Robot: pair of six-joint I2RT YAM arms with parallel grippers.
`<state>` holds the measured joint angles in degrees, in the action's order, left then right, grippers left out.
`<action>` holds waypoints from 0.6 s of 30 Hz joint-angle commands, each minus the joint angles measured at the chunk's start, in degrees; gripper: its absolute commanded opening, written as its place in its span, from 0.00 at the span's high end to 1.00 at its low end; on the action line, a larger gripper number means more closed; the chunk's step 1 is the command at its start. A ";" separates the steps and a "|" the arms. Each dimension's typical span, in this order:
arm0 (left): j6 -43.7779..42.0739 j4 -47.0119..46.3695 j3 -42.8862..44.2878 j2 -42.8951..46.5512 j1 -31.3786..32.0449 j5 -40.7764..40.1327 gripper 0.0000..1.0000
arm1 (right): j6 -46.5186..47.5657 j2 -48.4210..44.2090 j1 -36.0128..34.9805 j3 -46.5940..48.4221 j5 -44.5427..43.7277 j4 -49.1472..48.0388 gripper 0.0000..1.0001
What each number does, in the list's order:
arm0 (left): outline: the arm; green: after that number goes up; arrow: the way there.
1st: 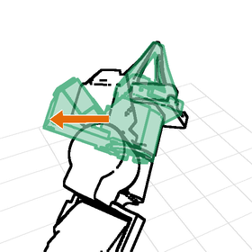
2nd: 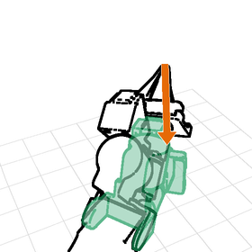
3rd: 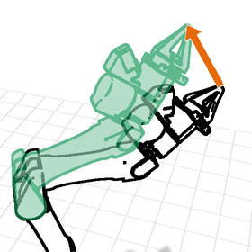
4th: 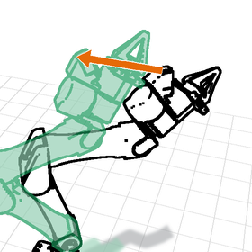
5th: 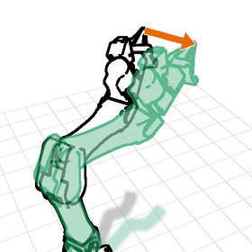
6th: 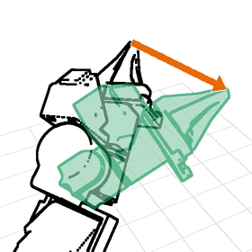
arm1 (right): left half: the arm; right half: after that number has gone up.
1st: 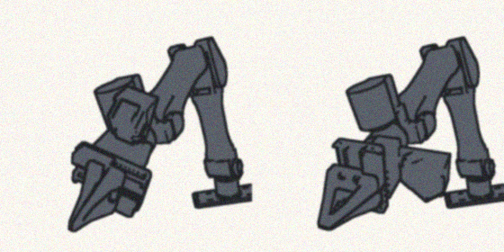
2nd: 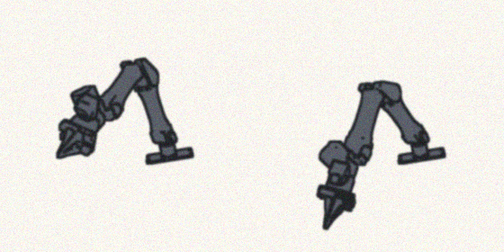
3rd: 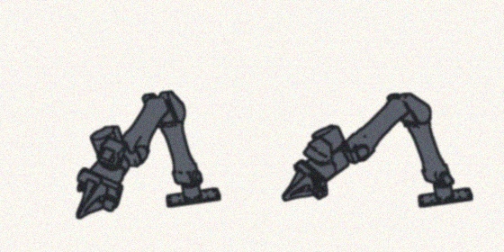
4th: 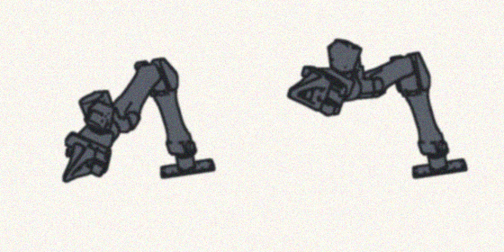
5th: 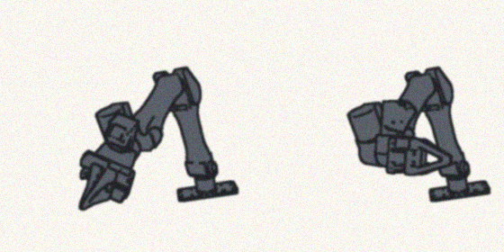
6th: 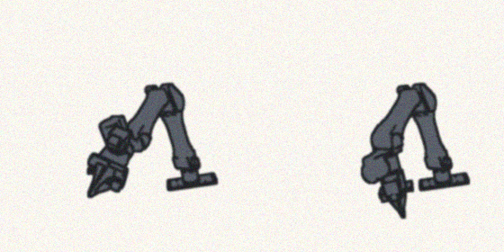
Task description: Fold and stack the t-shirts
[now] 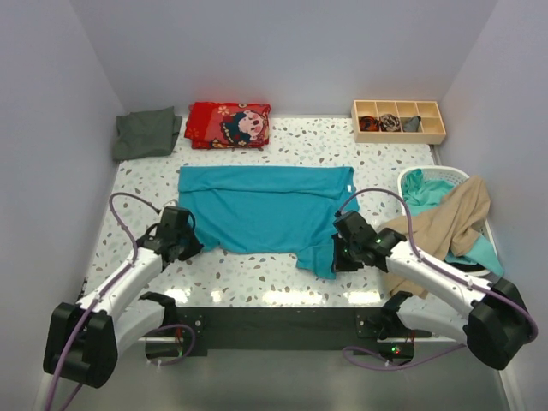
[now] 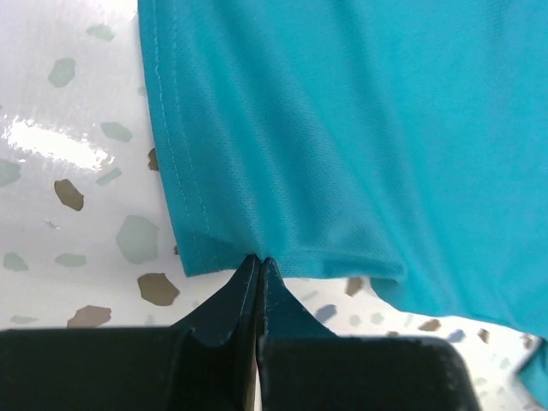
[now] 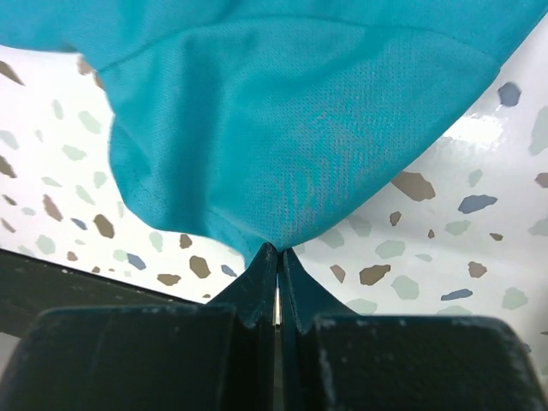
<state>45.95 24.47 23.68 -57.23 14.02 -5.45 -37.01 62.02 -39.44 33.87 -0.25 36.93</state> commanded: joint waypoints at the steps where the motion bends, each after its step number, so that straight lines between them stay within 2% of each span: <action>1: -1.22 7.15 8.73 3.00 0.39 2.11 1.00 | 1.94 -2.87 -0.11 4.71 -3.26 3.59 1.00; 10: -3.68 15.77 14.46 5.81 0.39 1.42 1.00 | 2.82 -5.50 -0.20 8.76 -6.33 7.54 1.00; 15: -5.34 18.95 18.76 5.91 0.30 -3.16 1.00 | 5.19 -4.55 -0.11 13.15 -16.87 10.44 1.00; 18: -5.70 19.39 19.65 4.94 0.39 -4.30 1.00 | 6.78 -2.35 0.15 15.87 -19.43 10.19 1.00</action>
<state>42.33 41.78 39.48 -51.94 14.02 -6.61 -33.08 57.78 -39.42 44.80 -11.66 45.80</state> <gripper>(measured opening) 0.016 0.010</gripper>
